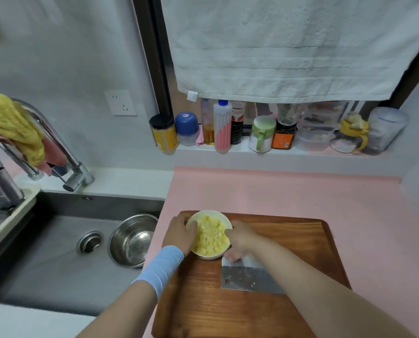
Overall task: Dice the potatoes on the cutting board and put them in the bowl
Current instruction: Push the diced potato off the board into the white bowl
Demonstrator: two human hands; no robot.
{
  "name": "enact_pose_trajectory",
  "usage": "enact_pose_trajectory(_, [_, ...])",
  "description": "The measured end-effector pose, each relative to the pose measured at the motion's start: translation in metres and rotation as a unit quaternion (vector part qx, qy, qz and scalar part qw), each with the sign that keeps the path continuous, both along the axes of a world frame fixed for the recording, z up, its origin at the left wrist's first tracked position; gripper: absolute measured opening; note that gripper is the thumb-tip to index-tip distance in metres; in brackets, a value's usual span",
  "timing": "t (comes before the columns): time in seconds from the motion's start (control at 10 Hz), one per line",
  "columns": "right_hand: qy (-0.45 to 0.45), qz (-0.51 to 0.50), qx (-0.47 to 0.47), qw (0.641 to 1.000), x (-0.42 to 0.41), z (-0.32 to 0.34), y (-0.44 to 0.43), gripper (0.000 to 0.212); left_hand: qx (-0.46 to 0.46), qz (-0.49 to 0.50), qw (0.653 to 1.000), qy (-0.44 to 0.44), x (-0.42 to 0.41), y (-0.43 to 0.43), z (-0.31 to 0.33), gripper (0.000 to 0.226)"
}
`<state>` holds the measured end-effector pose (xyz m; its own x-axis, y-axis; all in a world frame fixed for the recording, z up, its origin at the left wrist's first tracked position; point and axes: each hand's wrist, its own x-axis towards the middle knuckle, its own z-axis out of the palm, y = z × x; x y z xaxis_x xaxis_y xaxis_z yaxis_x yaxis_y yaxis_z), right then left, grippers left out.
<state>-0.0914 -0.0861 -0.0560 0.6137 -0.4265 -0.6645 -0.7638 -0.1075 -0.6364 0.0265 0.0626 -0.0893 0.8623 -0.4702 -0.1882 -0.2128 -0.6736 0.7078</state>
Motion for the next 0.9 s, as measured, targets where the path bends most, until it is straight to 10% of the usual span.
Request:
enact_pose_trajectory(0.2, [-0.036,-0.142,0.056,0.988,0.036,0.002,-0.015,0.048,-0.049,0.027,0.998,0.032,0.034,-0.028,0.014,0.026])
enact_pose_trajectory(0.9, [-0.067,-0.120,0.102,0.985,0.082,-0.007,-0.105,0.051,-0.100,0.004,0.968,0.231,0.095,-0.108,-0.005,0.072])
